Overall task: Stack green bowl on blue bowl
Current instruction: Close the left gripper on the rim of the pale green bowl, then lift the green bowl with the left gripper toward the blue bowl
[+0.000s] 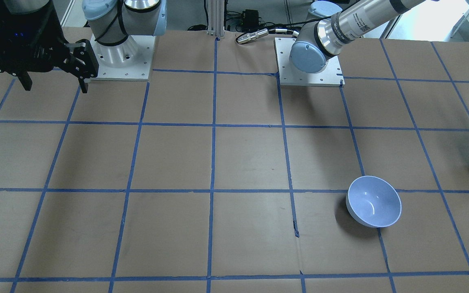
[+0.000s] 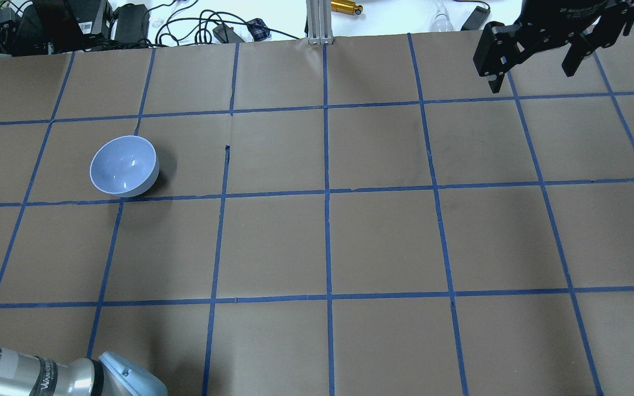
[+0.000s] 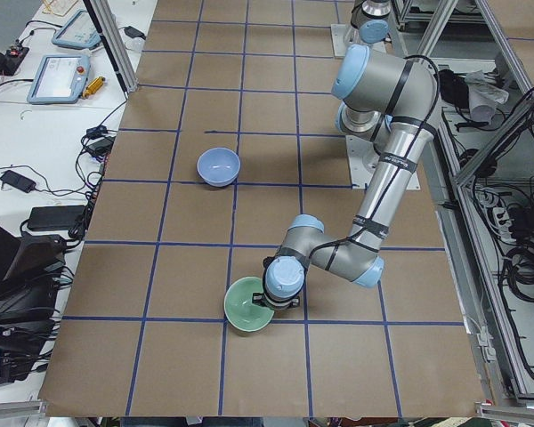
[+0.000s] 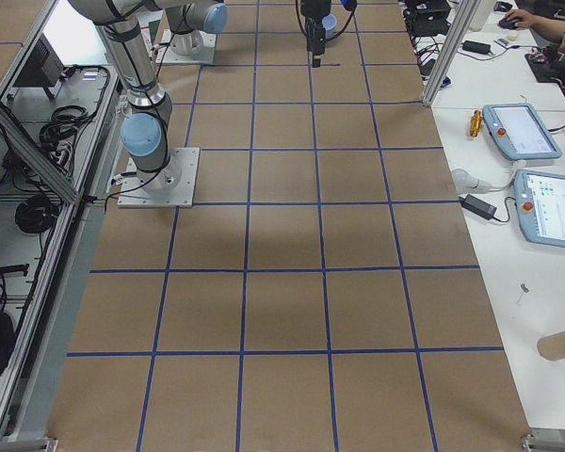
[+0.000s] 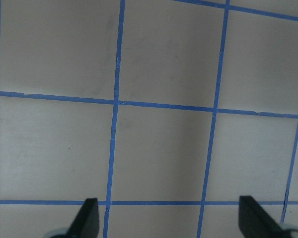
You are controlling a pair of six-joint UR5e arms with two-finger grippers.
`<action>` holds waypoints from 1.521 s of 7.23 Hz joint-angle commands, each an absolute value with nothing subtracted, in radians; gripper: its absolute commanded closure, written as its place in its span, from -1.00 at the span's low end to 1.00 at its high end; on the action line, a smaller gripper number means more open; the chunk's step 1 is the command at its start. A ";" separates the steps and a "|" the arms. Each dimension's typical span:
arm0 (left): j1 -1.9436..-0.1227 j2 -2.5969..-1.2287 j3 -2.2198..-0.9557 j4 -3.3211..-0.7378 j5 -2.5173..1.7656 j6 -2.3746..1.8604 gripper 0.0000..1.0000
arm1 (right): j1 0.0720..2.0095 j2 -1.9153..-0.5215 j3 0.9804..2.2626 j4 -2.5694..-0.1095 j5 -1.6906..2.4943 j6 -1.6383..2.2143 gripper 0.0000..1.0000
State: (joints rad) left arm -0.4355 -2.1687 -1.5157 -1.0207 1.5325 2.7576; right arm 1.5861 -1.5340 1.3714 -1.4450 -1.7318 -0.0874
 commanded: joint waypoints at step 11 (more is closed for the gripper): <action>-0.777 -1.933 -1.515 -1.189 1.476 2.553 1.00 | 1.586 -1.534 1.371 -1.445 -1.732 -0.087 -1.00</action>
